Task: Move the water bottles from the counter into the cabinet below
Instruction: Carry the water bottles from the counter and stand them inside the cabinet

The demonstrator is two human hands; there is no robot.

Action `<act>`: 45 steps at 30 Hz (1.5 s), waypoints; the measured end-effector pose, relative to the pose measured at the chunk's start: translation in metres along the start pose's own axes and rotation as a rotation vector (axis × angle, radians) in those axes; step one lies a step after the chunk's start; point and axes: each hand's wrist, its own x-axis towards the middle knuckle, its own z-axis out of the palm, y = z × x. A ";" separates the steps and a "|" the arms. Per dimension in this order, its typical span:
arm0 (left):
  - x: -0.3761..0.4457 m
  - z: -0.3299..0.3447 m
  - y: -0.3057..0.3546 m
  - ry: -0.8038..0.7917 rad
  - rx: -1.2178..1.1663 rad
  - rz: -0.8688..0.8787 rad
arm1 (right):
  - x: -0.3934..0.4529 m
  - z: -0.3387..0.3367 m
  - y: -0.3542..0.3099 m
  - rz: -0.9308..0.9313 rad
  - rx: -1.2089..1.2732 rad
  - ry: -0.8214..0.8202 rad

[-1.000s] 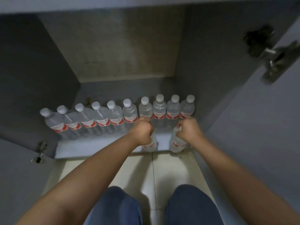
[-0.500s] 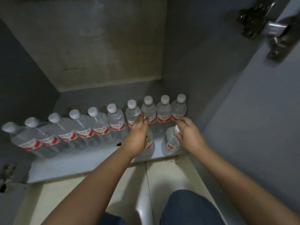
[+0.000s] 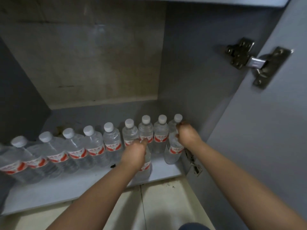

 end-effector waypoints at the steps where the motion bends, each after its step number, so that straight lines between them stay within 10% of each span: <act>1: 0.000 0.001 0.001 0.002 -0.001 0.023 | 0.002 0.002 0.000 0.003 -0.009 0.001; 35: 0.024 -0.001 0.018 0.117 -0.153 0.142 | -0.027 0.017 0.002 -0.162 0.001 0.185; 45: -0.114 -0.114 0.007 -0.272 -0.011 -0.159 | -0.144 -0.067 -0.063 -0.144 -0.122 -0.102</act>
